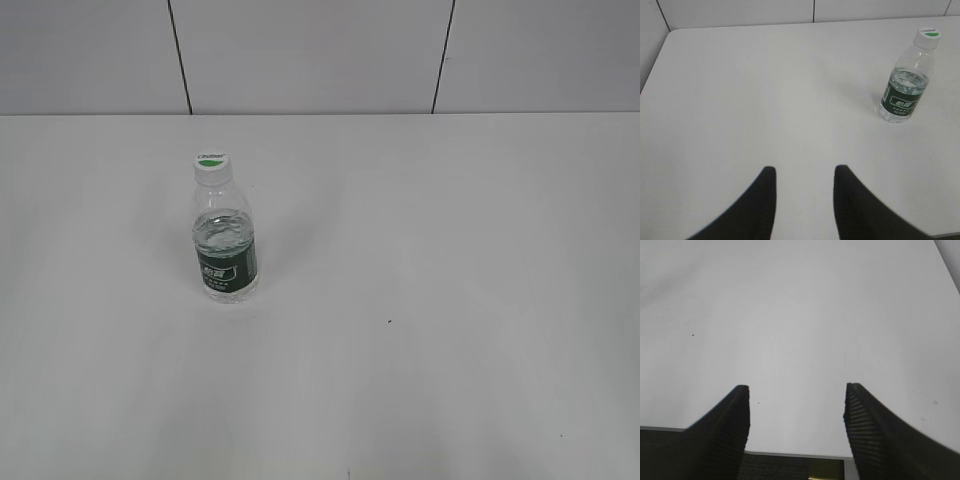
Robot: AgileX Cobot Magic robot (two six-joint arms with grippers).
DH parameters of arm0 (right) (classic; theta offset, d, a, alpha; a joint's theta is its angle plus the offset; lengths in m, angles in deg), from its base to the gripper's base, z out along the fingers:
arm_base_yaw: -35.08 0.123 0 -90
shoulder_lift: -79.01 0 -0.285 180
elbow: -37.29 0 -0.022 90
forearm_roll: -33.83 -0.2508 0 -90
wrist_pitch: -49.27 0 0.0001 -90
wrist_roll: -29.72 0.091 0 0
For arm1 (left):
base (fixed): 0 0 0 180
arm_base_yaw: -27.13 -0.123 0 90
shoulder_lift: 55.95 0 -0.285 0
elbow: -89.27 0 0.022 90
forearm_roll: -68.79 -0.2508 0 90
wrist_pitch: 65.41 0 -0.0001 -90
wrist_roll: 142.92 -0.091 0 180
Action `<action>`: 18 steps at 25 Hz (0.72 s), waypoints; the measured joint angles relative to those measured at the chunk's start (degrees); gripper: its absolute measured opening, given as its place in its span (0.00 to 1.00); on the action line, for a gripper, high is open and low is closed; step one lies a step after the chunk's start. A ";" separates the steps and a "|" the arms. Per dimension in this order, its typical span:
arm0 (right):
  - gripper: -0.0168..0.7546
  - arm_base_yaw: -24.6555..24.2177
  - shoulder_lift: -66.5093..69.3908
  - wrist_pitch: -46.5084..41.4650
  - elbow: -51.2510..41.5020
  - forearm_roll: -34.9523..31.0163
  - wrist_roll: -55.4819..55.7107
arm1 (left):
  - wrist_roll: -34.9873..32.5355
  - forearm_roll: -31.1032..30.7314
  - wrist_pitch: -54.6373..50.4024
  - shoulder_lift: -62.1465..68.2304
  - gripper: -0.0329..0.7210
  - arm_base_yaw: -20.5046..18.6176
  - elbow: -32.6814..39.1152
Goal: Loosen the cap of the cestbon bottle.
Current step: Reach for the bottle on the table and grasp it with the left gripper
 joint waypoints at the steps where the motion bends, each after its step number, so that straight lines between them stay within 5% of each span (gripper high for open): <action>1: 0.62 0.00 0.00 0.00 0.00 0.00 0.00 | 0.00 0.00 0.00 0.00 0.37 0.00 0.00; 18: 0.62 0.00 0.00 0.00 0.00 0.00 0.00 | 0.00 0.00 0.00 0.00 0.37 0.00 0.00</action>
